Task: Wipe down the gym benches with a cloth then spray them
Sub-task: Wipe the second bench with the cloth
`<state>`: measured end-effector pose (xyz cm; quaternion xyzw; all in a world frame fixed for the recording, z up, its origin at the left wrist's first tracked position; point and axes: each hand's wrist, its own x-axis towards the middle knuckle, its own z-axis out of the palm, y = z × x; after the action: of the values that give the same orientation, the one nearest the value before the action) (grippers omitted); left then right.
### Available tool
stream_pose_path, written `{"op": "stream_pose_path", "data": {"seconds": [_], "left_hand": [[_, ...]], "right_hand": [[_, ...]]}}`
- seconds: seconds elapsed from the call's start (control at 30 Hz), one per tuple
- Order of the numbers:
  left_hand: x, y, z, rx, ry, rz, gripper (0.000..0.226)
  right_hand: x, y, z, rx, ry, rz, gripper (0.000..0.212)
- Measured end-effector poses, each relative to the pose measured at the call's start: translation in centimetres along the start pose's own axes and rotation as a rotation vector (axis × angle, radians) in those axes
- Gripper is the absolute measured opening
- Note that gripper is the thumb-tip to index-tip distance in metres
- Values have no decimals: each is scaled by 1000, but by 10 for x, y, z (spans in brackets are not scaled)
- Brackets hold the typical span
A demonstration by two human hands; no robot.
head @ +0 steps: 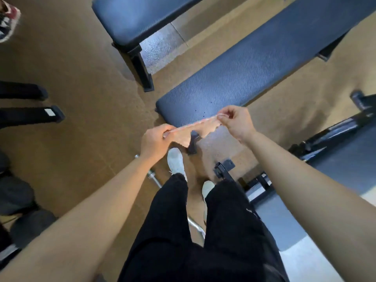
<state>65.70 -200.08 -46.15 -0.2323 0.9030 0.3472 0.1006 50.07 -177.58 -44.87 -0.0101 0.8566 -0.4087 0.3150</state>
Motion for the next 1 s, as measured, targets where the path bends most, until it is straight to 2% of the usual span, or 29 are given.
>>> {"op": "stream_pose_path", "data": {"seconds": [0.13, 0.23, 0.33, 0.4, 0.5, 0.53, 0.57, 0.67, 0.73, 0.83, 0.9, 1.0], "left_hand": [[66, -15, -13, -27, 90, 100, 25], [92, -22, -3, -2, 89, 64, 24], [98, -47, 28, 60, 4, 92, 21], [97, -70, 55, 157, -115, 57, 21], [90, -97, 89, 211, -352, -89, 33], [89, -102, 97, 236, -370, -116, 36], [89, -105, 103, 263, -345, -103, 35], [97, -105, 121, 331, -196, 161, 34], [107, -104, 137, 384, -175, 394, 46], [132, -102, 161, 537, -336, 624, 67], [144, -101, 179, 620, -413, 735, 72], [147, -105, 201, 701, -446, 830, 71]], "right_hand": [[49, -13, 12, -10, 77, -31, 13], [69, -10, 20, -196, 68, -123, 8], [76, 22, 44, -427, -62, -180, 18], [76, 55, 62, -565, -182, -182, 19], [71, 97, 87, -691, -496, -81, 35], [71, 109, 94, -690, -565, -41, 39], [71, 119, 98, -667, -567, -15, 39], [74, 147, 105, -527, -312, 27, 31], [82, 161, 108, -472, -110, 10, 34], [97, 174, 112, -540, 96, -3, 57], [109, 176, 112, -613, 182, 10, 66], [126, 177, 105, -666, 270, 10, 70]]}}
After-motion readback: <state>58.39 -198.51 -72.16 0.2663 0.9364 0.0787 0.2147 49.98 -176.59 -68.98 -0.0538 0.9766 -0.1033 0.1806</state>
